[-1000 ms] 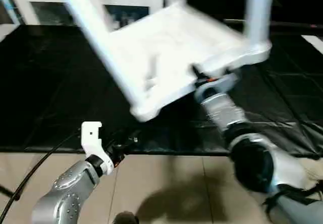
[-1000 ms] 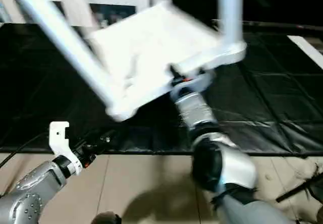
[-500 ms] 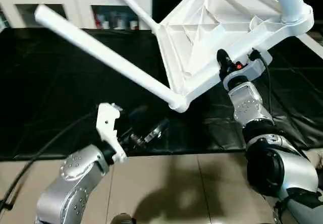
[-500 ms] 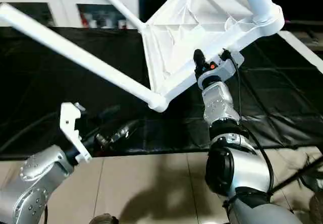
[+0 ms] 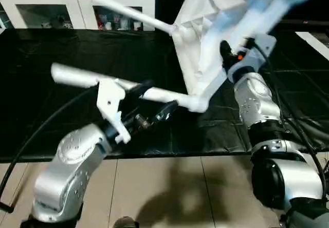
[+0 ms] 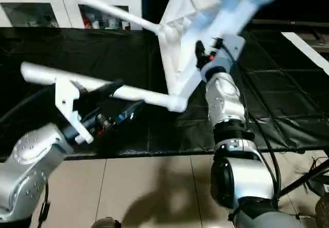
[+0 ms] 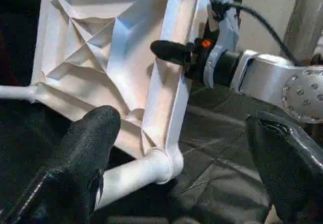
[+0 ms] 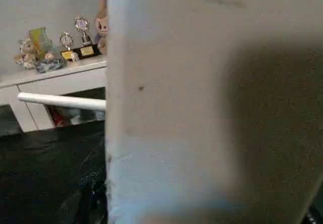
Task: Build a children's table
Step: Flip table
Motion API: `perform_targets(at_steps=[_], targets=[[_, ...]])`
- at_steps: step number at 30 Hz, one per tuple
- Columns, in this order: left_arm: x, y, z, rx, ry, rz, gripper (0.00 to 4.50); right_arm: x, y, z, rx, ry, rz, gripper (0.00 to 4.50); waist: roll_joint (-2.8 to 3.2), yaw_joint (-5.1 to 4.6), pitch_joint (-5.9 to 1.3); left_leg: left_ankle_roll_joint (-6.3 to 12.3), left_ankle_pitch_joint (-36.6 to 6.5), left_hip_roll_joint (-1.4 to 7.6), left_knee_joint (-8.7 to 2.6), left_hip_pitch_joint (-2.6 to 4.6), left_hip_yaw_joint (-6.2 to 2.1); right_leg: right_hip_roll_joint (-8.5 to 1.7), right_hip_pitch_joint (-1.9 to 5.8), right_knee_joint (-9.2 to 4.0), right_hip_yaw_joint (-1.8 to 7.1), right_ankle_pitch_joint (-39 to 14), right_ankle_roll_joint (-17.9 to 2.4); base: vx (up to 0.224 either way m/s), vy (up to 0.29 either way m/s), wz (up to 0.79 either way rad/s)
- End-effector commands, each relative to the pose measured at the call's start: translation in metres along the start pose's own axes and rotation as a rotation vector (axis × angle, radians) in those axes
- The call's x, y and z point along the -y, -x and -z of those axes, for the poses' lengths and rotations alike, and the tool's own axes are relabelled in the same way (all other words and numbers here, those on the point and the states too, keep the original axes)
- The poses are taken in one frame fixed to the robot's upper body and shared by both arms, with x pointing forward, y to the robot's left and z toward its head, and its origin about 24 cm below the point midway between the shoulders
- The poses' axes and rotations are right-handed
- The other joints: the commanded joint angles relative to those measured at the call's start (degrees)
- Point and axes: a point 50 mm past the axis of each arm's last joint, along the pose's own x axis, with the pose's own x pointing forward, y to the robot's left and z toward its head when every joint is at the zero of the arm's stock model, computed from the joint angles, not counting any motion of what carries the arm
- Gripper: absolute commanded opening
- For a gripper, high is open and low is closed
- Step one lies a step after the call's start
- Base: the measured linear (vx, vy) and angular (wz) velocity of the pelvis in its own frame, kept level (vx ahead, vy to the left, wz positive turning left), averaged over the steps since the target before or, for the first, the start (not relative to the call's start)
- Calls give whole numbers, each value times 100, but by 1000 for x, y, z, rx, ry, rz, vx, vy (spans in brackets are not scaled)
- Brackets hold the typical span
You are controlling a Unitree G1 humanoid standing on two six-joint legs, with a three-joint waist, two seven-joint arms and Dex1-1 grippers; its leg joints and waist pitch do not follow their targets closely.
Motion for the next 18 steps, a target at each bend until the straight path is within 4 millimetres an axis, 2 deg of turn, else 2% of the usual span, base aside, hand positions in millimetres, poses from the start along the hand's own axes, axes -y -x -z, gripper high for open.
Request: perform_targets(at_steps=[1, 4, 8, 12, 13, 15, 16, 18], targets=[[1, -2, -2, -9, -20, 7, 450, 8, 0, -18, 89, 44, 53, 196, -9, -56, -456, -116, -850, -88, -278, 145, 126, -196, 282, -347, 145, 9, -816, 0, 0, 0], [0, -2, -3, -27, -44, 9, 450, 5, 0, -18, 80, 72, 51, 196, -24, -56, -447, -158, -960, -85, -290, 145, 123, -204, 280, -362, 145, -164, -787, 0, 0, 0], [-6, -3, -11, -50, -130, 6, 450, -4, -2, -22, 90, 190, 35, 196, -41, -61, -438, -209, -984, -97, -296, 143, 123, -210, 277, -371, 146, -360, -720, 0, 0, 0], [-12, -3, -24, -61, -215, 17, 450, -13, -3, -21, 85, 220, 8, 195, -40, -86, -444, -250, -950, -103, -291, 131, 120, -210, 282, -354, 149, -317, -698, 0, 0, 0], [-15, -4, -32, -45, -249, 12, 450, -15, -4, -20, 76, 217, 7, 195, -33, -87, -444, -251, -969, -102, -290, 142, 122, -208, 270, -354, 150, -323, -697, 0, 0, 0], [-15, -4, -33, -45, -250, 11, 450, -15, -4, -20, 76, 217, 7, 195, -30, -85, -441, -260, -996, -97, -288, 151, 125, -208, 262, -355, 154, -318, -721, 0, 0, 0], [-16, -5, -37, -35, -272, 8, 450, -16, -5, -20, 71, 217, 8, 194, -45, -87, -439, -266, -986, -94, -292, 138, 122, -211, 275, -349, 153, -296, -725, 0, 0, 0], [-18, -6, -43, -28, -315, 3, 450, -17, -6, -19, 60, 215, 3, 194, -36, -83, -450, -265, -978, -99, -283, 144, 121, -208, 273, -340, 152, -265, -724, 0, 0, 0]])
